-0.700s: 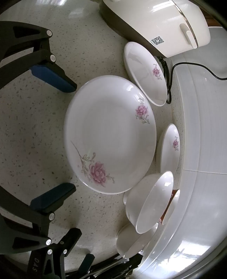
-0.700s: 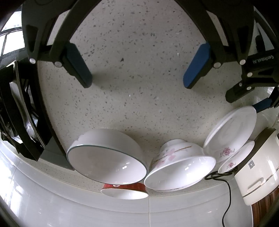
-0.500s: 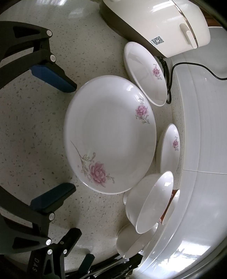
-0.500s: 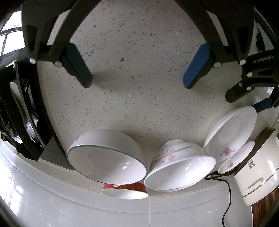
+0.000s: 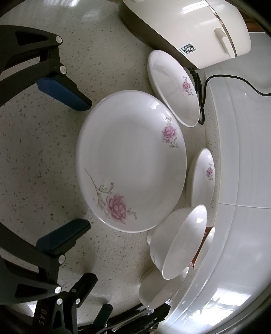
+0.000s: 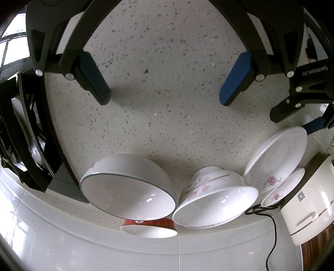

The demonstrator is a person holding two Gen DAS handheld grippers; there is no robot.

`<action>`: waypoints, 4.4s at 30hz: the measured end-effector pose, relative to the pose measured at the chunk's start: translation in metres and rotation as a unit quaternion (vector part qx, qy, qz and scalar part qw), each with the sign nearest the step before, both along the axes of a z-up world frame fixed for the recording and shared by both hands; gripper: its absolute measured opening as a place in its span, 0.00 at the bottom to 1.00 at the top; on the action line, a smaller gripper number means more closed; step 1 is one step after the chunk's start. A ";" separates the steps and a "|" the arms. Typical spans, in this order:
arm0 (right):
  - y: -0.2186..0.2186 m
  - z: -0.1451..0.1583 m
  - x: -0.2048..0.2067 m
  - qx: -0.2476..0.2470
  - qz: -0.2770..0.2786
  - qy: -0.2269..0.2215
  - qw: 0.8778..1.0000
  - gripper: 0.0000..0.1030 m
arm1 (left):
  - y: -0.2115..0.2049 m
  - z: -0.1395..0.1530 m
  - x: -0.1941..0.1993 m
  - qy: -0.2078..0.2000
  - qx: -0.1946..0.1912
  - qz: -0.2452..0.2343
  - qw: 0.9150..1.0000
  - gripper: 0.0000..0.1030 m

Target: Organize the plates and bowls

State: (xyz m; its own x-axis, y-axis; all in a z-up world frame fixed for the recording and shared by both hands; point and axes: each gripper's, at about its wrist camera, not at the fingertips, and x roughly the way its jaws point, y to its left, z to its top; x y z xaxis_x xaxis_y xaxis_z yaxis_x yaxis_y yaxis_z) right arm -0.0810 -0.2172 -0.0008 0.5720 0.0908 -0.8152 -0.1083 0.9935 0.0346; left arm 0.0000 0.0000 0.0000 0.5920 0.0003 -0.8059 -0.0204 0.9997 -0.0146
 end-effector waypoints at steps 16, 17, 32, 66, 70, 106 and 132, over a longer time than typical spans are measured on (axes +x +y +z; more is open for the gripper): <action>0.000 0.000 0.000 0.000 0.000 0.000 1.000 1.00 | 0.000 0.000 0.000 0.000 0.000 0.000 1.000 1.00; 0.000 0.000 0.000 0.000 0.000 0.000 1.000 1.00 | 0.000 0.000 0.000 0.000 0.000 0.000 1.000 1.00; 0.000 0.000 0.000 0.000 0.000 0.000 1.000 1.00 | 0.000 0.000 0.000 0.000 0.000 0.000 1.000 1.00; 0.000 0.000 0.000 0.000 0.000 0.000 1.000 1.00 | 0.000 0.000 0.000 0.000 0.000 0.000 1.000 1.00; 0.000 0.000 0.000 0.000 0.000 0.000 1.000 1.00 | 0.000 0.000 0.000 0.000 0.000 0.000 1.000 1.00; -0.004 0.016 -0.009 0.163 0.010 -0.003 0.987 1.00 | 0.103 0.015 -0.016 -0.012 -0.188 0.062 0.980 1.00; 0.078 0.012 0.040 0.182 0.047 -0.018 0.982 0.22 | 0.086 0.008 0.023 -0.055 -0.109 0.122 0.985 0.18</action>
State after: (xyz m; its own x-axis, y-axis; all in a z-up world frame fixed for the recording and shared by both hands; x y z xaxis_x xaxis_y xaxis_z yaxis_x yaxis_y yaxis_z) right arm -0.0409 -0.1395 0.0117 0.5757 0.4253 -0.6984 -0.2063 0.9020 0.3793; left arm 0.0233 0.0860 0.0076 0.6795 -0.0118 -0.7336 -0.2465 0.9381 -0.2434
